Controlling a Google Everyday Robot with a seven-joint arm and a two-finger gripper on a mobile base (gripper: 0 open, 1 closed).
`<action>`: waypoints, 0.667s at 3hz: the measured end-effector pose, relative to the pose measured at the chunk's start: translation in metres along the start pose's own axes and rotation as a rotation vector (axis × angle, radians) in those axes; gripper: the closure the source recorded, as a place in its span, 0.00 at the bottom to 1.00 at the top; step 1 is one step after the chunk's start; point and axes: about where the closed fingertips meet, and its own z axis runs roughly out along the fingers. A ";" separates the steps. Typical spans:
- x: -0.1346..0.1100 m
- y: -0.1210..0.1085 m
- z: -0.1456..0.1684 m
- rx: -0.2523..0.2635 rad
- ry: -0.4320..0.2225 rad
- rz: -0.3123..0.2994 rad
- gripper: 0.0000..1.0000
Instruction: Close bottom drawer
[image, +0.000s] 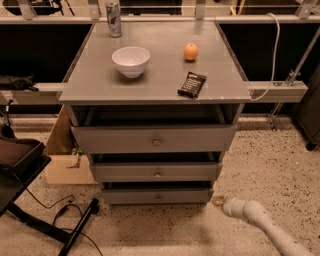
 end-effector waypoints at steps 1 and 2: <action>0.009 -0.009 -0.035 0.060 0.046 -0.035 0.94; 0.020 -0.016 -0.084 0.123 0.102 -0.082 1.00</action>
Offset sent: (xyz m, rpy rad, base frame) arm -0.0776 -0.0874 0.1011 -0.2555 -0.1447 -0.0787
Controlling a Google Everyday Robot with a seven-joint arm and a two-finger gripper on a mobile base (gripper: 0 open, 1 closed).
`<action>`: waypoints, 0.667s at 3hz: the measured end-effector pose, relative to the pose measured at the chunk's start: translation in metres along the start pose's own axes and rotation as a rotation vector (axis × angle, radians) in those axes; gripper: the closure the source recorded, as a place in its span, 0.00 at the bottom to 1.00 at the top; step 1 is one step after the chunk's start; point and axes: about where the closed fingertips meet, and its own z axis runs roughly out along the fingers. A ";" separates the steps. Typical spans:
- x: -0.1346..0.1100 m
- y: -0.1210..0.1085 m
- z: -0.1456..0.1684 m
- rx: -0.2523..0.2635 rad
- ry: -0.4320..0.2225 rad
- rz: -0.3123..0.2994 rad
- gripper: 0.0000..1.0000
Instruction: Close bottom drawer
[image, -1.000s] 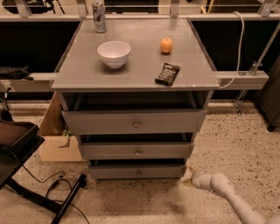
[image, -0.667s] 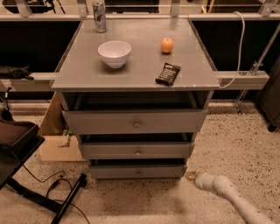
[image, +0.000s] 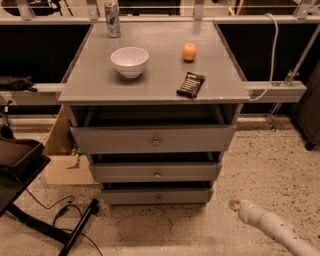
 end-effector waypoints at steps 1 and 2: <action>0.000 -0.009 -0.050 0.082 0.027 -0.064 1.00; -0.008 -0.006 -0.095 0.147 0.041 -0.146 1.00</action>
Offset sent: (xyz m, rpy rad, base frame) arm -0.1073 0.0354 0.1372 -0.2492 -0.3391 -0.0107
